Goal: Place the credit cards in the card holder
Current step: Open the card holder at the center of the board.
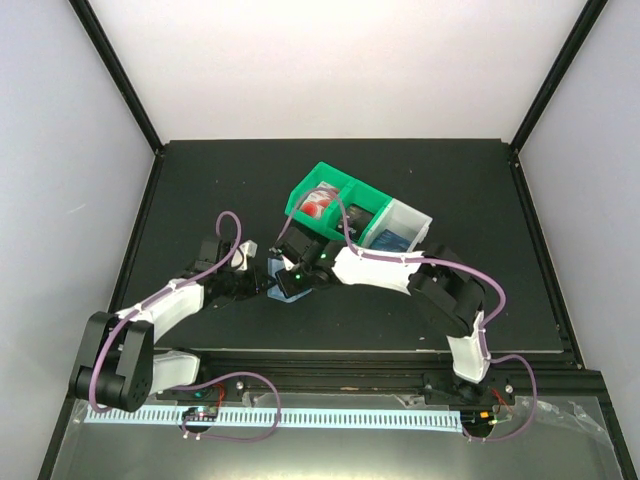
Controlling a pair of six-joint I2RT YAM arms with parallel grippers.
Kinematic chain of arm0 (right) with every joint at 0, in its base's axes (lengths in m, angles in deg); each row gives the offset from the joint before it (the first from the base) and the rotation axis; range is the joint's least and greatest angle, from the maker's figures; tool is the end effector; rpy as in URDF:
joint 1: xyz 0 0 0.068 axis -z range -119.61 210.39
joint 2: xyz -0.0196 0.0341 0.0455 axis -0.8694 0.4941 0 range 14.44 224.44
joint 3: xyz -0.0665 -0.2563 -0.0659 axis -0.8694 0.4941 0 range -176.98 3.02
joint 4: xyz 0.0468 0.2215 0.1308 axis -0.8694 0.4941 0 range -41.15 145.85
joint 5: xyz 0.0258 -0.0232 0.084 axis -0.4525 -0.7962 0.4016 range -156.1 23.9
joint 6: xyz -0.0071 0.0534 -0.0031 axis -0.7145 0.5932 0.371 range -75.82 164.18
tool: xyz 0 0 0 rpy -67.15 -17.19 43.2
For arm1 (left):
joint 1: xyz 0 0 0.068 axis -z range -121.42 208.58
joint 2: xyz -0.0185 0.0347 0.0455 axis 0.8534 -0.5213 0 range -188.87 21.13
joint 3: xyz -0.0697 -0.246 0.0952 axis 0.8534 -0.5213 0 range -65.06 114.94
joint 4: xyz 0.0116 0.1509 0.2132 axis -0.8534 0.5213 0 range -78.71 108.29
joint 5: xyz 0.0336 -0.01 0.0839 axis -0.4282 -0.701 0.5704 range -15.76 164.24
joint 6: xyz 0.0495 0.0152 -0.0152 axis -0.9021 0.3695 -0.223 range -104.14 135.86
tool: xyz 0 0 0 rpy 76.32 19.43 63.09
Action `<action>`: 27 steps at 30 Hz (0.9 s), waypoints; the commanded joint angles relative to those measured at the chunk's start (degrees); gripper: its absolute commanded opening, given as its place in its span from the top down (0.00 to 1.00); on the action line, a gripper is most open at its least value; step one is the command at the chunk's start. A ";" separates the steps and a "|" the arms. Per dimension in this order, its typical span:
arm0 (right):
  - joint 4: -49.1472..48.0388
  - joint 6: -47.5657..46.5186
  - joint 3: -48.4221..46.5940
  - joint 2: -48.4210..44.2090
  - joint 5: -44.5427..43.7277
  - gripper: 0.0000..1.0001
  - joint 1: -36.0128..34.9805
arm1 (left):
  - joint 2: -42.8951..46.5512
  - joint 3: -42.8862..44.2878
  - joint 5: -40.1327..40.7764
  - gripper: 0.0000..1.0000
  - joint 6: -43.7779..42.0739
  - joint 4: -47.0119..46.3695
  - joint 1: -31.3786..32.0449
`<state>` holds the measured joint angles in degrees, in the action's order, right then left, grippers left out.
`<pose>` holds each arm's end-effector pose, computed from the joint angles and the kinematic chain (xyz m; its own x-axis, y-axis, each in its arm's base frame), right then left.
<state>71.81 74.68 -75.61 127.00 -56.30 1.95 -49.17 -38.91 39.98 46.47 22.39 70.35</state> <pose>0.2134 0.3590 0.1791 -0.8285 -0.3934 -0.3984 -0.5430 0.7383 0.4002 0.1991 -0.0620 0.1494 -0.9381 -0.2345 -0.2551 0.0059 0.7253 -0.6884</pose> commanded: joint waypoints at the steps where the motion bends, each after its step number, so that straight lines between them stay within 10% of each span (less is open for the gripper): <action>1: 0.87 1.38 -1.42 1.73 -2.25 0.89 -0.18 | -0.47 2.06 -1.29 0.98 0.42 -0.28 0.53; 8: 6.76 2.97 -2.53 3.18 -16.66 0.80 -0.19 | -0.42 1.72 -1.16 0.99 0.50 -0.29 0.60; 18: 4.38 2.00 -4.80 5.94 -9.71 0.63 -0.19 | -1.39 0.72 0.04 0.96 0.33 -1.06 0.71; 27: 10.00 2.83 -6.08 7.26 -18.97 0.55 -0.18 | -0.51 1.04 6.27 0.64 -0.35 2.39 0.89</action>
<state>78.50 77.13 -80.75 133.45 -69.42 1.91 -50.96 -38.93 42.82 46.45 22.63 70.79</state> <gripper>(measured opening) 0.424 0.307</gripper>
